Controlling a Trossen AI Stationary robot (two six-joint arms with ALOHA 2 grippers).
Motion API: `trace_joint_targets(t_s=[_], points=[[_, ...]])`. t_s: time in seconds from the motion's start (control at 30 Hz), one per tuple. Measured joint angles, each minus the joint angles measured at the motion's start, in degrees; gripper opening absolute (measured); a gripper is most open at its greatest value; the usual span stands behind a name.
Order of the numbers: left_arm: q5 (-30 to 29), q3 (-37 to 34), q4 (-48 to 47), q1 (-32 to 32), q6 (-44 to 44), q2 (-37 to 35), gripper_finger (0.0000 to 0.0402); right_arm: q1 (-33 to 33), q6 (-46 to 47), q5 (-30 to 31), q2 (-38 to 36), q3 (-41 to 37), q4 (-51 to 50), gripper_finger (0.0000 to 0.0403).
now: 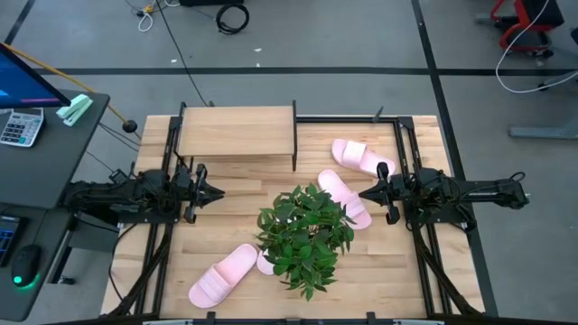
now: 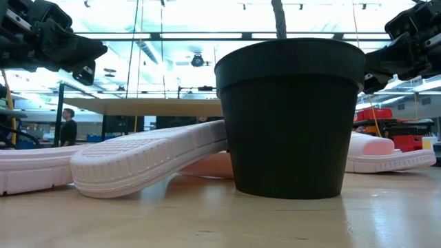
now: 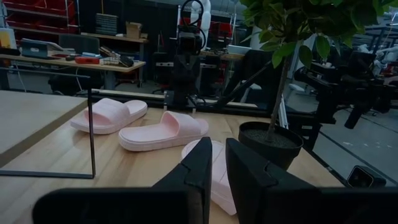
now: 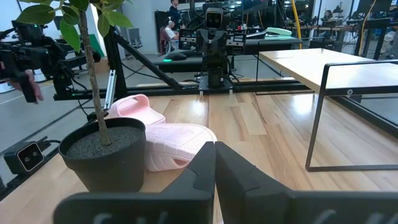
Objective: Pick and place slides into the shelf
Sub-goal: Put the pink slide on the shelf
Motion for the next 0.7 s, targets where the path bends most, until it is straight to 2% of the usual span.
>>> trace_joint_targets(t_s=[0.7], points=[[0.0,0.0,0.3,0.0,2.0,0.0,0.0054,0.0,0.0,0.0,0.0,0.0,0.0,0.0014]])
